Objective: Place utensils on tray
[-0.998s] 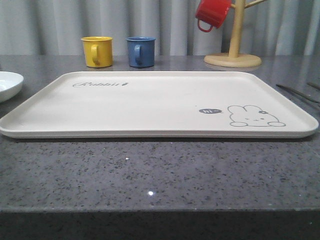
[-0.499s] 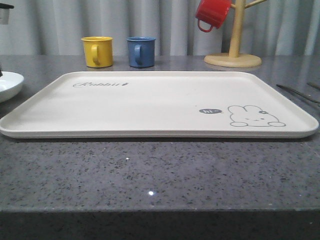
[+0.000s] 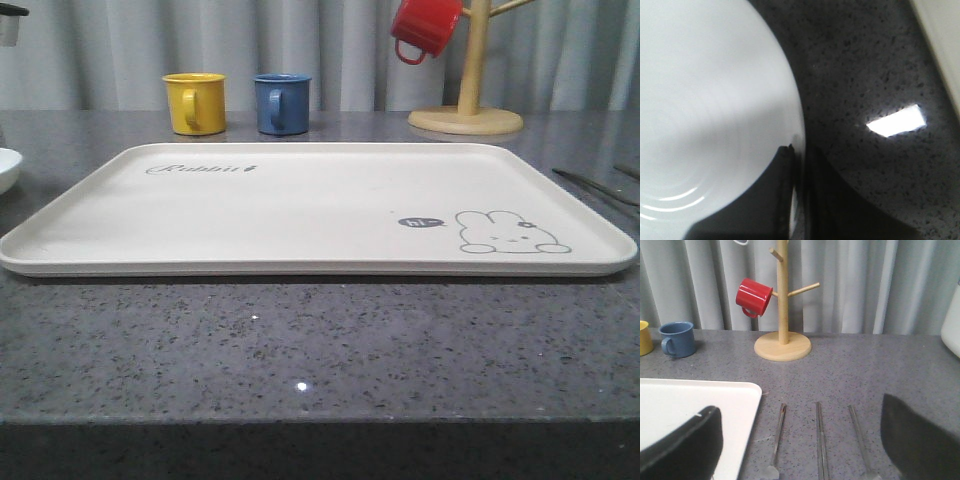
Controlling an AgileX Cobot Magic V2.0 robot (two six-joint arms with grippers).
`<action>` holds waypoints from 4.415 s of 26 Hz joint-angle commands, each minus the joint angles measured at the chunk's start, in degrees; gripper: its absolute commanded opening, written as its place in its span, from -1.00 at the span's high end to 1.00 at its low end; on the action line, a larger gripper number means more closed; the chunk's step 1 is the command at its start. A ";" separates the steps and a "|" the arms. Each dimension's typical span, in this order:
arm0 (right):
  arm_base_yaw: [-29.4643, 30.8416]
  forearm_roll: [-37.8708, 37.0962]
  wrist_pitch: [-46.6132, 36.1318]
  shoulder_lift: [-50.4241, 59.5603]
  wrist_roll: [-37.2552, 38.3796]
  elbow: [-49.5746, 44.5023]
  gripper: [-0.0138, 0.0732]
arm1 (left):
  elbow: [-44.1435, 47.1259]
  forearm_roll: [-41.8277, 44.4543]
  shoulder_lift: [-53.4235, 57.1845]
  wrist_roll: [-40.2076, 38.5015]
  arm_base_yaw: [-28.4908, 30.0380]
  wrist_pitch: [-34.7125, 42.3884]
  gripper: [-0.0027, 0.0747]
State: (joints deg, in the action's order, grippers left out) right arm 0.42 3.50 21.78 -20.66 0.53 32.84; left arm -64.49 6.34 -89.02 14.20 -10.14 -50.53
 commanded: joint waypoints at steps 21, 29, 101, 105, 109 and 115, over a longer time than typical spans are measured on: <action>0.28 -0.02 -4.28 -0.80 -0.53 1.84 -0.82 | -11.84 2.63 9.15 -1.18 -24.68 2.79 0.98; 0.28 -0.02 -4.28 -0.80 -0.53 1.84 -0.82 | -11.84 2.18 3.50 -1.18 -34.39 2.68 0.98; 0.28 -0.02 -4.28 -0.80 -0.53 1.84 -0.82 | 40.67 -13.16 75.56 -2.71 -1.95 35.28 0.98; 0.28 -0.02 -4.28 -0.80 -0.53 1.84 -0.82 | 40.67 -13.16 75.56 -2.71 -1.95 35.28 0.98; 0.28 -0.02 -4.28 -0.80 -0.53 1.84 -0.82 | 40.67 -13.16 75.56 -2.71 -1.95 35.28 0.98; 0.28 -0.02 -4.28 -0.80 -0.53 1.84 -0.82 | 40.67 -13.16 75.56 -2.71 -1.95 35.28 0.98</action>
State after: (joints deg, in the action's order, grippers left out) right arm 0.42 3.62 21.88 -20.66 0.53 32.84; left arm -22.21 -6.07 -12.89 11.98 -12.13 -19.99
